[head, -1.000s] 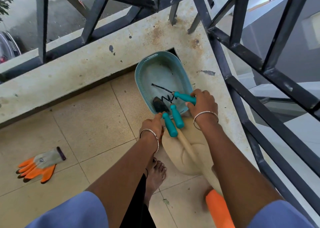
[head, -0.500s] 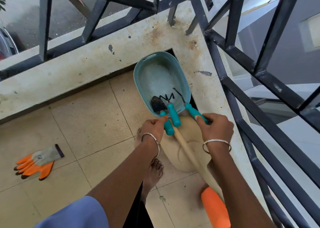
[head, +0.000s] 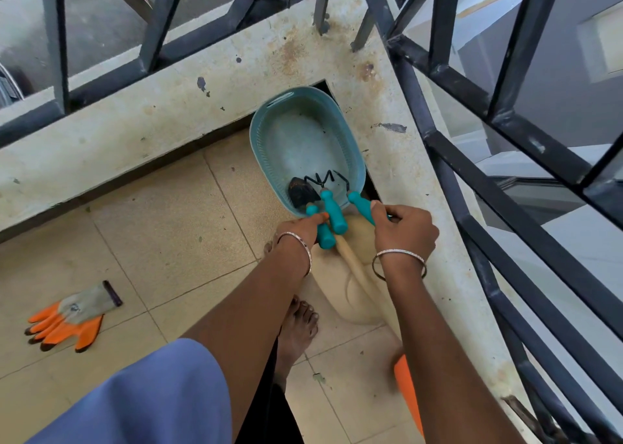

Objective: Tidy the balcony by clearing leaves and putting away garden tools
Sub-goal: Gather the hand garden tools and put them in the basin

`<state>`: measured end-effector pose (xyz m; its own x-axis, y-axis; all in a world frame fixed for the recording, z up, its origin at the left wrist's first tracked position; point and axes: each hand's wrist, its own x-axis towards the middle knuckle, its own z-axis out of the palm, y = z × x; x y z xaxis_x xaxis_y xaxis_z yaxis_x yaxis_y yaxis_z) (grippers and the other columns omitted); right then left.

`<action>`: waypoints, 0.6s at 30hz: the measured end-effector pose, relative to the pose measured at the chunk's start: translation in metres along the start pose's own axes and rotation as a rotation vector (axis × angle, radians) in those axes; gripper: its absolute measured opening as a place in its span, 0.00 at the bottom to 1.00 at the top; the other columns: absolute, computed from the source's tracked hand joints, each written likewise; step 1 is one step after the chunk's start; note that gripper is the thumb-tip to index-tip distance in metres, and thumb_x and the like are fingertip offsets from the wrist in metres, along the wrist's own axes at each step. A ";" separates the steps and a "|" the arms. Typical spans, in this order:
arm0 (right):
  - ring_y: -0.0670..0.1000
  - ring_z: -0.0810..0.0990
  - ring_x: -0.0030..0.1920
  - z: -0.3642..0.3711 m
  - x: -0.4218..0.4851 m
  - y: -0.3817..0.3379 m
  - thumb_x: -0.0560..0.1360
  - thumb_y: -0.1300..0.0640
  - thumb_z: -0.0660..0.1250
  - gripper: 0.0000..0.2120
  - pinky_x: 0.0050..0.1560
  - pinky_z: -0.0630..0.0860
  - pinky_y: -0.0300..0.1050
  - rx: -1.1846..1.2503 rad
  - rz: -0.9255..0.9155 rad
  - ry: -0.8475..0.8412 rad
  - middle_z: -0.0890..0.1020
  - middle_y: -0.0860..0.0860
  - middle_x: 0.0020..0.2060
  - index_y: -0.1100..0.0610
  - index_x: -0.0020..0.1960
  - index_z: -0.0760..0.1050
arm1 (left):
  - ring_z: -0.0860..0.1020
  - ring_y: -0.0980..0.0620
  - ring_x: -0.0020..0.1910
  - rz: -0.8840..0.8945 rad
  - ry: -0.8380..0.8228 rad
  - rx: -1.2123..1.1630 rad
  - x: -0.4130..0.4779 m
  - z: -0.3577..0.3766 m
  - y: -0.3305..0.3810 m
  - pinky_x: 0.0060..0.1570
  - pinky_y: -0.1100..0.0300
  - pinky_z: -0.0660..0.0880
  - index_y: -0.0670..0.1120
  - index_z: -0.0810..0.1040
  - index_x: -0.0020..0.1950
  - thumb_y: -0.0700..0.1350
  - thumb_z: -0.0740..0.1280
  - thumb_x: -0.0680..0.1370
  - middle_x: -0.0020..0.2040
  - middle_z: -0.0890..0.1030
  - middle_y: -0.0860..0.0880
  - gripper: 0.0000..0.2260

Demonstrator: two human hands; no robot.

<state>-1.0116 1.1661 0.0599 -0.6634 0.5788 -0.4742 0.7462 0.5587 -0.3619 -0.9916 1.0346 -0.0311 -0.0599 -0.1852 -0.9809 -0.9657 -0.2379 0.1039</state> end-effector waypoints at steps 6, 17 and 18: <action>0.52 0.81 0.40 0.011 -0.007 -0.006 0.75 0.46 0.69 0.14 0.39 0.68 0.39 -0.006 0.049 -0.015 0.85 0.52 0.37 0.55 0.48 0.85 | 0.81 0.43 0.42 0.095 0.041 -0.035 -0.022 -0.009 0.014 0.48 0.45 0.82 0.42 0.77 0.42 0.45 0.78 0.69 0.44 0.81 0.40 0.12; 0.55 0.79 0.60 0.046 -0.010 -0.033 0.71 0.48 0.75 0.26 0.52 0.74 0.44 -0.128 0.069 -0.426 0.80 0.55 0.61 0.56 0.66 0.76 | 0.82 0.49 0.37 0.222 0.059 0.135 -0.016 -0.042 0.038 0.40 0.54 0.82 0.46 0.77 0.54 0.43 0.74 0.75 0.44 0.80 0.45 0.10; 0.56 0.79 0.59 0.051 -0.009 -0.037 0.71 0.48 0.74 0.26 0.50 0.73 0.44 -0.141 0.074 -0.449 0.80 0.55 0.60 0.56 0.65 0.76 | 0.82 0.49 0.37 0.213 0.054 0.121 -0.017 -0.042 0.041 0.39 0.54 0.82 0.45 0.76 0.53 0.42 0.73 0.75 0.43 0.80 0.45 0.10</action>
<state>-1.0303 1.1097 0.0369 -0.4955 0.3236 -0.8060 0.7553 0.6188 -0.2159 -1.0193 0.9881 -0.0036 -0.2545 -0.2706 -0.9284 -0.9563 -0.0725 0.2833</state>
